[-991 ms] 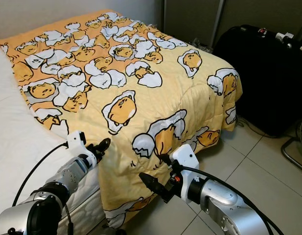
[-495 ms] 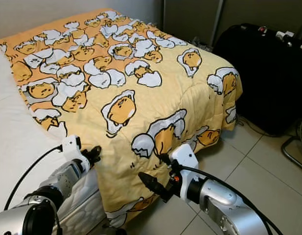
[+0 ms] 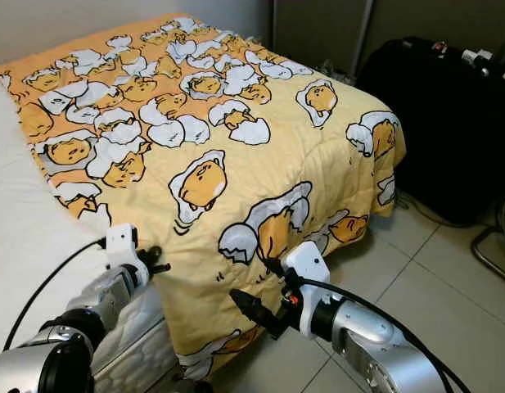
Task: Clean up the room
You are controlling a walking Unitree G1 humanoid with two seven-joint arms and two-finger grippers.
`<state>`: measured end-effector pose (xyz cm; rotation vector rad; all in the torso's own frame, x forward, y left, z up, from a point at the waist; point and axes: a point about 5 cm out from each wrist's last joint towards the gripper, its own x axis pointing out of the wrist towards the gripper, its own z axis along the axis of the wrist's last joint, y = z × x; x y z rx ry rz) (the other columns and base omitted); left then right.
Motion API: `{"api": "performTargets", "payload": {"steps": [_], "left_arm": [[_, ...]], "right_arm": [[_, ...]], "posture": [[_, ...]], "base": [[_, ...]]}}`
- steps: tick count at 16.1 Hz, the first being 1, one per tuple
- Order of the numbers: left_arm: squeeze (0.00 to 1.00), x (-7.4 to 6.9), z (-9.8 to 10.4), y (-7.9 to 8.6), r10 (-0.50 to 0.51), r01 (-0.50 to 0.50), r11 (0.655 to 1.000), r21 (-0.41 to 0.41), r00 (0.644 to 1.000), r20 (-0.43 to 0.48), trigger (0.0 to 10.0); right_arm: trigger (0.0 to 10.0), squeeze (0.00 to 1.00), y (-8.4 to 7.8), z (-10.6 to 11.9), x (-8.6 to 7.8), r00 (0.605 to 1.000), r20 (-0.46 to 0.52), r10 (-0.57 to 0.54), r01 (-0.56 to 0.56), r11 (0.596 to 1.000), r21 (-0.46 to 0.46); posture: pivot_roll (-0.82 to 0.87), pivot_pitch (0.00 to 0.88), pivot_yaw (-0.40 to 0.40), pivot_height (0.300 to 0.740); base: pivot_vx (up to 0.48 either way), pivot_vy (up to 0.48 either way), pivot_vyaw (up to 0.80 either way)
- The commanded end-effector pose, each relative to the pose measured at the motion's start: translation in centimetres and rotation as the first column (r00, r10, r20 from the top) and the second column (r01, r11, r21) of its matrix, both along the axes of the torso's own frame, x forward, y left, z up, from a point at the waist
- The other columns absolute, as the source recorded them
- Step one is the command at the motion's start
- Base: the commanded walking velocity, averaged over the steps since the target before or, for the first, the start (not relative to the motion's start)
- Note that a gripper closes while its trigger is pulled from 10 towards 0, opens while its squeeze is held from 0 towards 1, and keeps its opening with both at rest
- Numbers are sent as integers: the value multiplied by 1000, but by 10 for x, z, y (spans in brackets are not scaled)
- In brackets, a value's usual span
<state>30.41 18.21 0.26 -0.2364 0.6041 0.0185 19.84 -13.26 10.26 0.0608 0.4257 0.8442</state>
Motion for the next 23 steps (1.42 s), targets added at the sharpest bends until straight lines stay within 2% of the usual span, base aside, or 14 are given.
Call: {"api": "performTargets", "payload": {"steps": [1,3,5,7,9,11,12,14,15,16,17,19,20,23], "left_arm": [[0,3,6,12,20,-22,997,73,999,26,0],[0,1,15,23,35,-50,970,237,997,70,0],[0,-11,20,26,21,-43,951,306,997,76,0],[0,-31,27,25,-23,-2,932,363,998,65,0],[0,-46,32,22,-32,11,926,377,998,51,0],[0,-58,35,13,-86,68,931,360,996,35,0],[0,-69,39,3,-129,118,933,340,992,9,0],[0,-74,42,0,-136,131,931,339,991,-12,39],[0,-76,43,-1,-154,153,912,380,988,-28,3490],[0,-79,44,3,-157,166,881,443,986,-56,10000],[0,-82,44,5,-152,167,877,451,986,-69,10000],[910,-86,46,9,-126,148,878,455,989,-79,10000],[1000,-86,49,13,-109,134,874,467,991,-80,10000],[1000,-85,51,15,-116,145,864,482,989,-91,10000]], "right_arm": [[10000,0,3,2,1,1000,17,4,-4,1000,4],[10000,0,4,0,-1,1000,15,1,-2,1000,6],[10000,0,5,-1,-3,1000,12,4,-4,1000,5],[10000,0,5,-2,-4,1000,8,10,-10,1000,1],[10000,0,5,-3,-5,1000,5,14,-14,1000,-3],[10000,0,5,-4,-6,1000,3,22,-22,1000,-8],[10000,0,5,-5,-6,1000,2,27,-27,1000,-13],[10000,0,4,-5,-6,1000,2,30,-30,999,-16],[10000,0,3,-5,-6,999,0,36,-36,999,-19],[10000,0,2,-5,-7,999,-3,39,-39,999,-22],[10000,0,2,-5,-7,999,-4,40,-40,999,-24],[10000,0,1,-5,-8,999,-6,41,-41,999,-25],[10000,0,2,-5,-8,999,-8,43,-43,999,-25],[10000,0,1,-6,-6,999,-8,47,-47,999,-27]], "posture": [[-129,25,133,740],[-121,26,141,740],[-116,28,141,740],[-112,29,141,740],[-106,30,135,740],[-103,32,131,740],[-103,35,126,740],[-103,38,122,740],[-104,42,120,740],[-102,45,119,740],[-101,50,118,740],[-103,51,117,740],[-102,48,115,740],[-99,37,115,740]], "base": [[0,0,0],[0,0,0],[0,0,0],[0,0,0],[0,0,0],[0,0,0],[0,0,0],[0,0,0],[0,0,0],[0,0,0],[0,0,0],[0,0,0],[0,0,0],[0,0,0]]}}
